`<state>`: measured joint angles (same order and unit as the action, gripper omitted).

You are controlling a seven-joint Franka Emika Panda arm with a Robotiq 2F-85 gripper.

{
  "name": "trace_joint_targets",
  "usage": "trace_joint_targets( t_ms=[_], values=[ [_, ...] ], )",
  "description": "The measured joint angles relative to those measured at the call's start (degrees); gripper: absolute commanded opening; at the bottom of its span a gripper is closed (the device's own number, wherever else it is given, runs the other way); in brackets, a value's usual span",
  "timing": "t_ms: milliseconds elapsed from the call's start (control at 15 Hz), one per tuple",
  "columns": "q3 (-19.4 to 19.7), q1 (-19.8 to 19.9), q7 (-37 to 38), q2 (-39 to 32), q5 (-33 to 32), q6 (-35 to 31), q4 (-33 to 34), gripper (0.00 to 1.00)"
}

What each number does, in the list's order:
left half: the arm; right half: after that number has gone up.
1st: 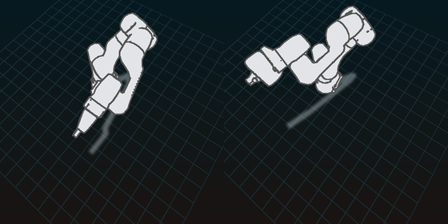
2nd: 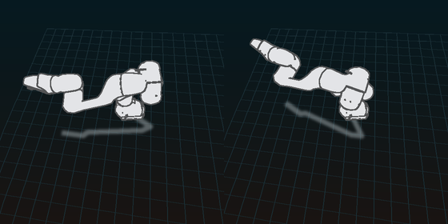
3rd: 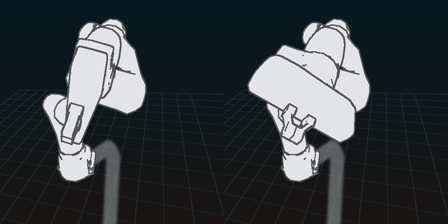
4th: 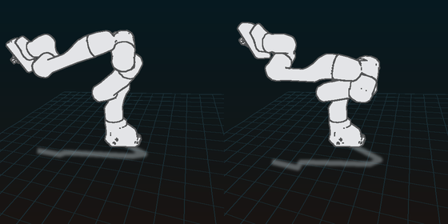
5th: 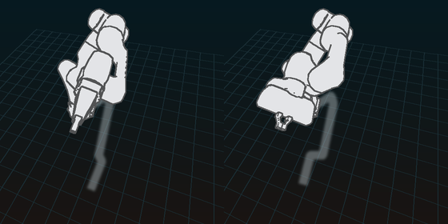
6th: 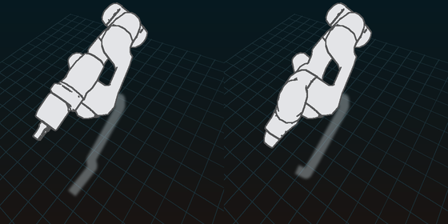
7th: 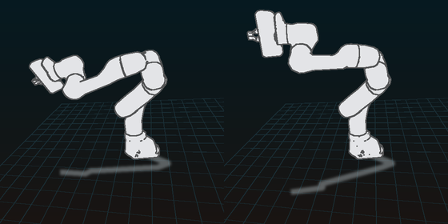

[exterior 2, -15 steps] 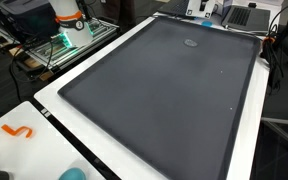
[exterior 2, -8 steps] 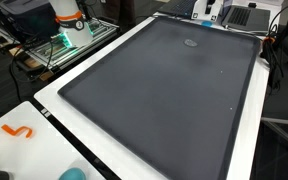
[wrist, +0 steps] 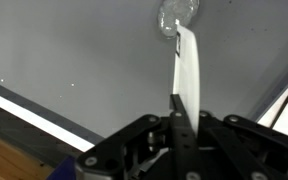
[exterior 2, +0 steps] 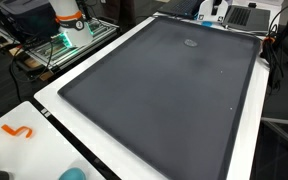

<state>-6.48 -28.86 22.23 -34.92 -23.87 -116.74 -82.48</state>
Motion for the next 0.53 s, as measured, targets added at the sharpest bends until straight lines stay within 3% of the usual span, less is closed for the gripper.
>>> trace_joint_targets(
  t_ms=[533],
  values=[
    [-0.3, 4.0, -3.1, 0.0, 7.8, -5.8, -0.2, 0.01]
  ],
)
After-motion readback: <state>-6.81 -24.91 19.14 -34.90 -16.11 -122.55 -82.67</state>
